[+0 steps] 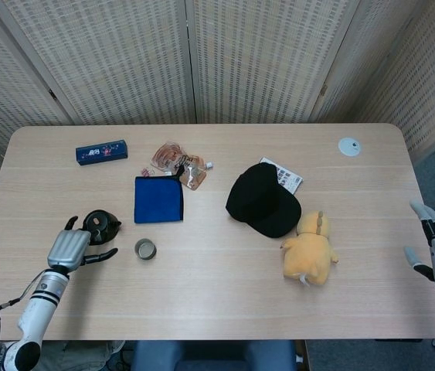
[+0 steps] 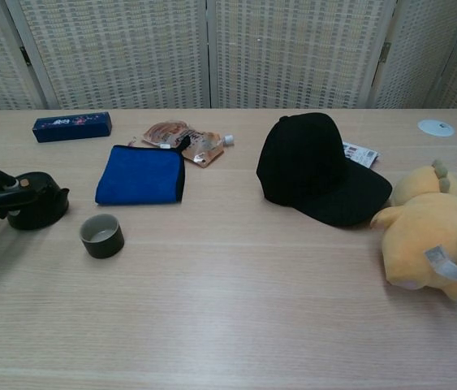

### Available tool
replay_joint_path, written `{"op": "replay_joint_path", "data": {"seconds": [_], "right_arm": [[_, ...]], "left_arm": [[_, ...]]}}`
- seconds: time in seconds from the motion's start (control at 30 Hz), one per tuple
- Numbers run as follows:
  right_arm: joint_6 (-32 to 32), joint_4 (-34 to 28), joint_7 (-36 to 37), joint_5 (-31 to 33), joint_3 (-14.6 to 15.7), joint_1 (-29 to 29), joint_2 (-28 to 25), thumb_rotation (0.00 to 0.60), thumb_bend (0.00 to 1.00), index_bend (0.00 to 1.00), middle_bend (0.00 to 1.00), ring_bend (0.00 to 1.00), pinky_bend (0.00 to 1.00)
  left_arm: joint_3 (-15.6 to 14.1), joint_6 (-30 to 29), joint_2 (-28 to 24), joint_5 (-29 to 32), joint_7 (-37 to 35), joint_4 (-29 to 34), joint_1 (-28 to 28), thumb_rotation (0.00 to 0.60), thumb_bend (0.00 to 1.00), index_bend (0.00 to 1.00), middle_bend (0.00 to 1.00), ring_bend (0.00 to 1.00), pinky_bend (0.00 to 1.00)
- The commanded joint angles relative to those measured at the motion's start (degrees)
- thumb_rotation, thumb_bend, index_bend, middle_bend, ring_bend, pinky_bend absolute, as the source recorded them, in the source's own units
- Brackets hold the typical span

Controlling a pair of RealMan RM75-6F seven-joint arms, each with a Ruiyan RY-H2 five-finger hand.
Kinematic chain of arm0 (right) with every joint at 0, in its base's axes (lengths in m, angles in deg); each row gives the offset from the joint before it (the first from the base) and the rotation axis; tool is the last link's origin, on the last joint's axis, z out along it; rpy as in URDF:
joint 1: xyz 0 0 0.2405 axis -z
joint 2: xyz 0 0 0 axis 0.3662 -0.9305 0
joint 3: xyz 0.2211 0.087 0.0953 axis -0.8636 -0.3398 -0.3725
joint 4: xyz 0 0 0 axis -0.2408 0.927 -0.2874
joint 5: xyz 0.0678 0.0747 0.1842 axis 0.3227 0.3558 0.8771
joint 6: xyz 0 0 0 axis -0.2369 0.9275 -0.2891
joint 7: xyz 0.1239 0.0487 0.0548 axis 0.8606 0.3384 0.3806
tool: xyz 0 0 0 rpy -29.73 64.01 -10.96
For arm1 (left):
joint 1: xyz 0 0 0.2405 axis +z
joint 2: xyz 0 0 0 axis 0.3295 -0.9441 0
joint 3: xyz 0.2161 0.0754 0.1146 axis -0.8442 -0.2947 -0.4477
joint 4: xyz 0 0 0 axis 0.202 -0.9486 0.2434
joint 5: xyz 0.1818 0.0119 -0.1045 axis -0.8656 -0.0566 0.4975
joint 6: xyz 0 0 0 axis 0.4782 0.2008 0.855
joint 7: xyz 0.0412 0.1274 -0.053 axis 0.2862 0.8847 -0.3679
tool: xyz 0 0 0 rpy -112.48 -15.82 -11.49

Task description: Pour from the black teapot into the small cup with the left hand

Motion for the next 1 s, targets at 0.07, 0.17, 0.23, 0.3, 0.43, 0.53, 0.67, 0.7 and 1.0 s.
{"op": "replay_joint_path", "data": {"seconds": [0.07, 0.17, 0.23, 0.3, 0.43, 0.53, 0.67, 0.7, 1.0], "right_arm": [[0.0, 0.1, 0.0, 0.1, 0.1, 0.1, 0.0, 0.600, 0.27, 0.14, 0.21, 0.08, 0.07], [-0.2, 0.1, 0.0, 0.3, 0.1, 0.1, 0.0, 0.600, 0.27, 0.14, 0.21, 0.08, 0.07], [-0.2, 0.1, 0.1, 0.3, 0.2, 0.2, 0.0, 0.600, 0.27, 0.14, 0.21, 0.08, 0.07], [-0.2, 0.2, 0.2, 0.4, 0.2, 0.2, 0.0, 0.600, 0.27, 0.14, 0.21, 0.08, 0.07], [-0.1, 0.3, 0.3, 0.5, 0.2, 0.3, 0.0, 0.600, 0.27, 0.14, 0.21, 0.08, 0.07], [-0.2, 0.5, 0.4, 0.6, 0.2, 0.4, 0.1, 0.600, 0.27, 0.14, 0.21, 0.08, 0.07], [-0.2, 0.7, 0.5, 0.7, 0.1, 0.4, 0.2, 0.600, 0.27, 0.14, 0.21, 0.08, 0.07], [-0.1, 0.7, 0.6, 0.8, 0.1, 0.4, 0.2, 0.600, 0.27, 0.14, 0.21, 0.08, 0.07], [0.0, 1.2, 0.8, 0.9, -0.1, 0.4, 0.6, 0.600, 0.27, 0.14, 0.21, 0.08, 0.07]], "left_arm": [[-0.1, 0.0, 0.2, 0.0, -0.1, 0.0, 0.1, 0.000, 0.06, 0.44, 0.44, 0.42, 0.00], [-0.3, 0.1, 0.4, -0.1, -0.3, -0.1, 0.2, 0.000, 0.06, 0.44, 0.44, 0.42, 0.00], [-0.5, 0.2, 0.6, -0.1, -0.3, -0.2, 0.2, 0.000, 0.06, 0.44, 0.44, 0.42, 0.00], [-0.6, 0.5, 0.8, 0.0, -0.2, -0.3, 0.2, 0.000, 0.06, 0.45, 0.45, 0.42, 0.00], [-0.9, 0.8, 1.2, -0.1, -0.2, -0.6, 0.2, 0.000, 0.06, 0.45, 0.45, 0.43, 0.00], [-1.0, 0.8, 1.4, -0.3, -0.3, -0.7, 0.3, 0.000, 0.06, 0.46, 0.46, 0.43, 0.00], [-1.1, 1.2, 1.6, -0.4, -0.6, -1.0, 0.2, 0.000, 0.06, 0.50, 0.52, 0.48, 0.00], [-1.0, 1.3, 1.5, -0.3, -0.8, -1.0, 0.2, 0.000, 0.06, 0.52, 0.54, 0.50, 0.00], [-0.4, 2.4, 0.8, -0.2, -2.1, -0.9, -0.2, 0.000, 0.06, 0.64, 0.70, 0.64, 0.00]]}}
